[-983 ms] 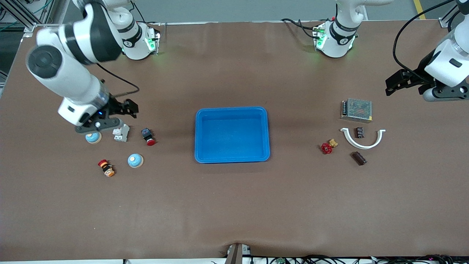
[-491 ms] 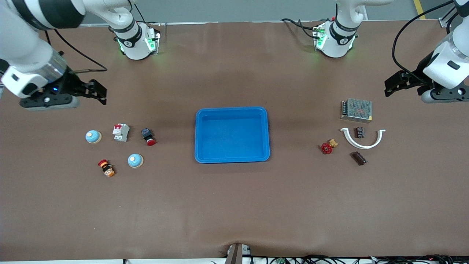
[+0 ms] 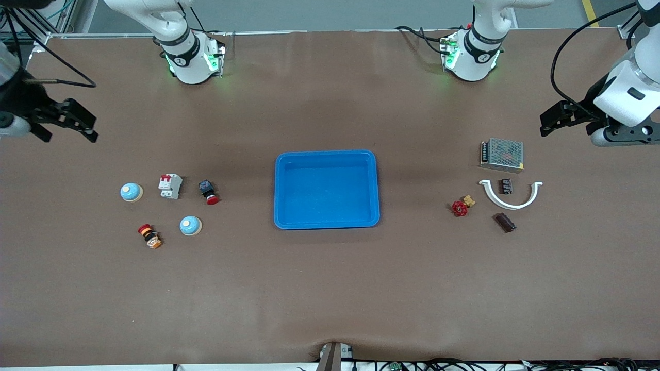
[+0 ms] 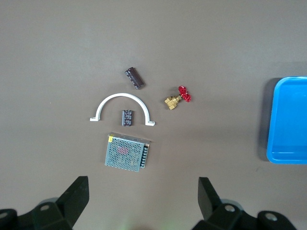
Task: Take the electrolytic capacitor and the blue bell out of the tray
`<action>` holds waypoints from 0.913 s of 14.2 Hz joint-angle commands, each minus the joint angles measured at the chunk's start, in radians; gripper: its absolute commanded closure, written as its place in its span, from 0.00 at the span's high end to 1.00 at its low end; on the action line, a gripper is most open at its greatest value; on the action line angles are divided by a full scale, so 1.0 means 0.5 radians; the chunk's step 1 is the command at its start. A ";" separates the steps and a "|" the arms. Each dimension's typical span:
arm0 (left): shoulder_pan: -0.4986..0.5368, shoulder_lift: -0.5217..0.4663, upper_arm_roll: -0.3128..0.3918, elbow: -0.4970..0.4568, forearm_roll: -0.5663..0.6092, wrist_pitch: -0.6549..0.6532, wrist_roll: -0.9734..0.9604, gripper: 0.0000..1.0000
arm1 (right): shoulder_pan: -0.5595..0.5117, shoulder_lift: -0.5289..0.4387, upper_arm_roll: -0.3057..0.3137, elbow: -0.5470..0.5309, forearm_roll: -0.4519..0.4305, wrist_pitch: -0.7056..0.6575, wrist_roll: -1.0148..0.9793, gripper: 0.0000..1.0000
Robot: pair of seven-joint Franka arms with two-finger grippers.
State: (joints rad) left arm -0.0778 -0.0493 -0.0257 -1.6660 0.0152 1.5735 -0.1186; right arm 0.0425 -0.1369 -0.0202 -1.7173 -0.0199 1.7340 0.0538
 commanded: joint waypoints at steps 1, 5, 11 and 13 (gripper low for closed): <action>-0.001 0.013 -0.001 0.034 -0.021 -0.008 0.016 1.00 | -0.118 0.059 0.031 0.234 0.003 -0.041 0.006 1.00; 0.002 0.013 -0.001 0.034 -0.021 -0.008 0.016 1.00 | -0.131 0.065 0.031 0.253 0.003 -0.041 0.009 1.00; 0.008 0.016 -0.001 0.031 -0.021 -0.008 0.019 1.00 | -0.110 0.062 0.037 0.305 0.006 -0.047 0.018 1.00; 0.008 0.016 -0.001 0.031 -0.021 -0.008 0.016 1.00 | -0.085 0.062 0.040 0.305 0.009 -0.047 0.021 1.00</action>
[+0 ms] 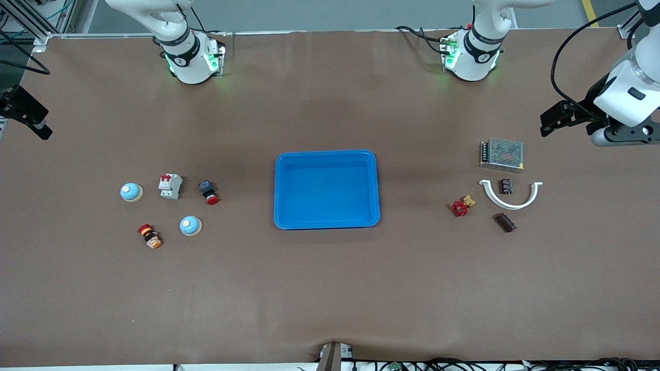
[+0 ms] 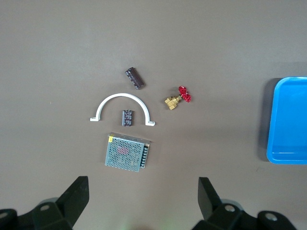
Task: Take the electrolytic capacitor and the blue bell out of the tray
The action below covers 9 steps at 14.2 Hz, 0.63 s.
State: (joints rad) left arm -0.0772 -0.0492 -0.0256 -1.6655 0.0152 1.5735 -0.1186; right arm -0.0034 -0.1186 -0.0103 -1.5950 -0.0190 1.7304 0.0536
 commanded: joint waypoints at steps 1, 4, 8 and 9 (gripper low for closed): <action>0.007 0.019 -0.001 0.030 -0.015 -0.008 0.016 1.00 | 0.040 0.029 0.021 0.058 0.004 -0.040 0.022 1.00; 0.013 0.028 0.002 0.027 -0.006 -0.014 0.016 1.00 | 0.114 0.050 0.008 0.054 0.001 -0.037 0.034 1.00; 0.013 0.031 0.008 0.024 -0.003 -0.018 0.013 1.00 | 0.105 0.050 0.008 0.058 0.001 -0.034 0.028 1.00; 0.013 0.031 0.008 0.024 -0.003 -0.018 0.013 1.00 | 0.099 0.050 0.008 0.058 0.004 -0.034 0.028 1.00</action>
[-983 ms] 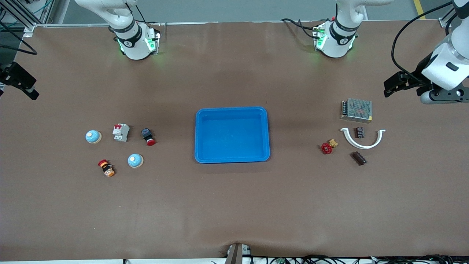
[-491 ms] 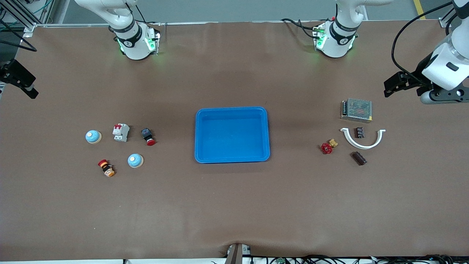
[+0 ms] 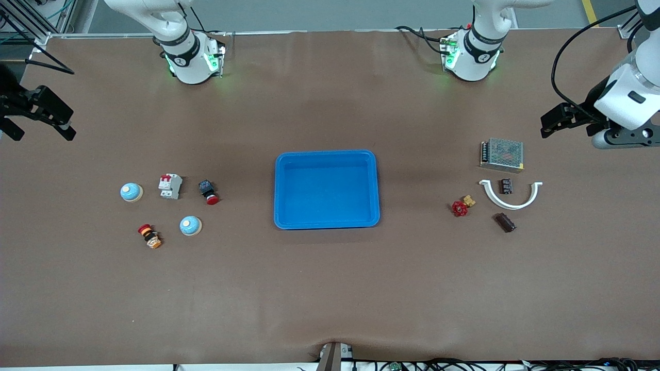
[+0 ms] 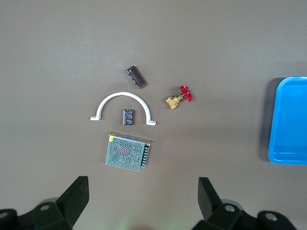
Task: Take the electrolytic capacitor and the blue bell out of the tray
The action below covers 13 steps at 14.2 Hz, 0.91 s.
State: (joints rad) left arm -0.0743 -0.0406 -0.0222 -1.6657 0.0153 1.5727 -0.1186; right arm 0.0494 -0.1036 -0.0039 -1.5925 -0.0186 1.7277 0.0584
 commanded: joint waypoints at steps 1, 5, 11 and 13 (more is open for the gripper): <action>0.007 0.014 0.001 0.024 -0.003 -0.022 0.016 1.00 | -0.016 0.020 -0.004 0.053 0.003 -0.029 0.018 1.00; 0.007 0.014 0.001 0.021 -0.003 -0.035 0.013 1.00 | -0.013 0.023 -0.004 0.053 0.000 -0.025 0.018 1.00; 0.007 0.020 0.005 0.021 0.000 -0.041 0.013 1.00 | -0.065 0.032 -0.004 0.062 0.010 -0.004 0.015 1.00; 0.007 0.023 0.005 0.021 0.000 -0.047 0.010 1.00 | -0.062 0.039 -0.004 0.071 0.010 -0.004 0.018 1.00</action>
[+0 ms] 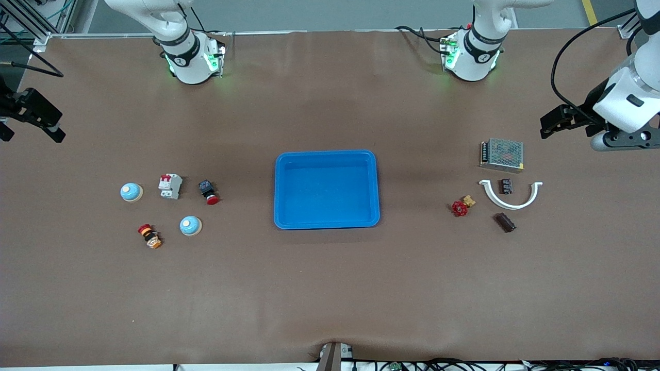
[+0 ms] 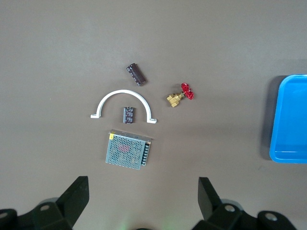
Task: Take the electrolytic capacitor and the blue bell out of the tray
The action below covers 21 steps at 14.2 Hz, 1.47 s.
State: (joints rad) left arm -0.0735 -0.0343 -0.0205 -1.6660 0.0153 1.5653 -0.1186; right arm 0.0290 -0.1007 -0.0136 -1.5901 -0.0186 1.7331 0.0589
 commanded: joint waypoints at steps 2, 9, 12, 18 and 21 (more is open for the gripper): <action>0.006 0.010 0.001 0.019 0.000 -0.056 0.010 1.00 | -0.018 0.045 0.015 0.066 0.006 -0.015 0.017 1.00; 0.009 0.013 0.004 0.019 0.000 -0.069 0.010 1.00 | -0.018 0.066 0.015 0.063 0.006 -0.131 0.008 1.00; 0.006 0.013 0.004 0.019 0.000 -0.072 0.007 1.00 | -0.021 0.100 0.015 0.069 0.003 -0.131 0.023 1.00; 0.003 0.013 0.001 0.022 0.000 -0.087 0.001 1.00 | -0.119 0.103 0.012 0.088 -0.018 -0.116 -0.007 1.00; 0.003 0.016 0.004 0.022 0.000 -0.087 0.001 1.00 | -0.122 0.161 0.012 0.091 -0.021 -0.079 -0.080 1.00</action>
State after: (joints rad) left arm -0.0730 -0.0321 -0.0194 -1.6668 0.0153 1.5344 -0.1186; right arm -0.0172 -0.0518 -0.0203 -1.5736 -0.0208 1.6888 0.0484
